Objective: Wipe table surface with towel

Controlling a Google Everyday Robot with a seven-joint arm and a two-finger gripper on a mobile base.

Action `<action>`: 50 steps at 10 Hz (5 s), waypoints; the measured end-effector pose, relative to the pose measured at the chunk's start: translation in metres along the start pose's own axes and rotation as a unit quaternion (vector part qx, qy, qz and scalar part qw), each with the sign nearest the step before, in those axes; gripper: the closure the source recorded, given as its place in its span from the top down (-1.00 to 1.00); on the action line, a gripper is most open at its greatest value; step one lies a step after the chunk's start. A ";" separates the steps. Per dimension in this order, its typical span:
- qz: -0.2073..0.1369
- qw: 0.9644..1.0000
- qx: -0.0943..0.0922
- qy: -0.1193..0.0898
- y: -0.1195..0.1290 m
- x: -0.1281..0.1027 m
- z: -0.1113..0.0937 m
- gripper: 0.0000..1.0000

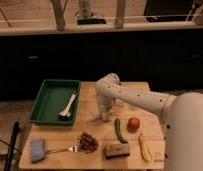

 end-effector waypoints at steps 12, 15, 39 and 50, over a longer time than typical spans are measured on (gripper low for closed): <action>-0.066 0.995 0.054 -0.046 -0.055 -0.083 0.008 -1.00; -0.089 0.994 0.029 -0.053 -0.011 -0.086 -0.001 -1.00; -0.096 0.994 0.022 -0.041 -0.012 -0.070 -0.002 -1.00; -0.029 0.997 -0.007 0.077 -0.032 0.003 -0.004 -1.00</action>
